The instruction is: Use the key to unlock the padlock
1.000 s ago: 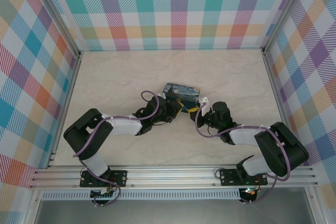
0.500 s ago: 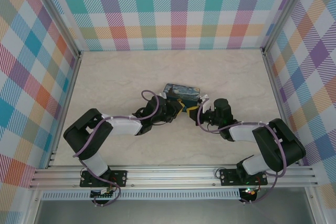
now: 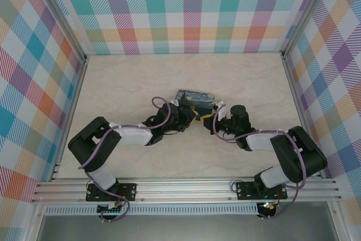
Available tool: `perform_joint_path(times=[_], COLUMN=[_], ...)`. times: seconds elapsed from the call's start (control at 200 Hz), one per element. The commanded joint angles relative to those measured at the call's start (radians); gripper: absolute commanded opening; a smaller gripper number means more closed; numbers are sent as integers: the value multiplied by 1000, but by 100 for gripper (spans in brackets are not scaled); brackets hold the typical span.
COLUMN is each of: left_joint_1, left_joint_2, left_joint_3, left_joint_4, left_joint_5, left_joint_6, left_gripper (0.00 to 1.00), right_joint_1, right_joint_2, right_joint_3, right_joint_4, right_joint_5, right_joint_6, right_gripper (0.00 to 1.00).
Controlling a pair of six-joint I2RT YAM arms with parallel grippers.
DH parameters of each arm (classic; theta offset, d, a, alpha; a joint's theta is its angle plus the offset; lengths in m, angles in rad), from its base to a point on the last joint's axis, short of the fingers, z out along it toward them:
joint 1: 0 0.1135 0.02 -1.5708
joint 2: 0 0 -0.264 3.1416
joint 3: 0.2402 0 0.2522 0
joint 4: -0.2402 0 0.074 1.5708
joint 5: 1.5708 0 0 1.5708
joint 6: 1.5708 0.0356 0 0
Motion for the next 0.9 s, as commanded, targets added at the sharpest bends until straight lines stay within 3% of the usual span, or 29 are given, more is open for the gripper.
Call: perform_joint_path(times=[0.0, 0.155, 0.305, 0.595, 0.78, 0.895], left_joint_1=[-29, -29, -26, -9, -5, -7], left_joint_2=[34, 63, 66, -69, -202, -257], left_joint_3=[11, 7, -15, -118, -213, -280], left_joint_4=[-18, -6, -2, -40, -51, 44], left_joint_5=[119, 102, 71, -24, -98, -139], left_joint_6=[29, 34, 43, 52, 41, 40], left_gripper=[8, 14, 42, 75, 80, 75], right_joint_1=[4, 7, 7, 17, 27, 33], right_joint_2=[8, 42, 90, 101, 11, -18], right_joint_3=[71, 46, 24, 29, 34, 17], right_joint_4=[125, 72, 59, -36, -174, -189], right_joint_5=[-57, -26, 5, 3, 10, -2], right_joint_6=[85, 92, 127, 213, 272, 370], right_gripper=[6, 5, 4, 4, 4, 4])
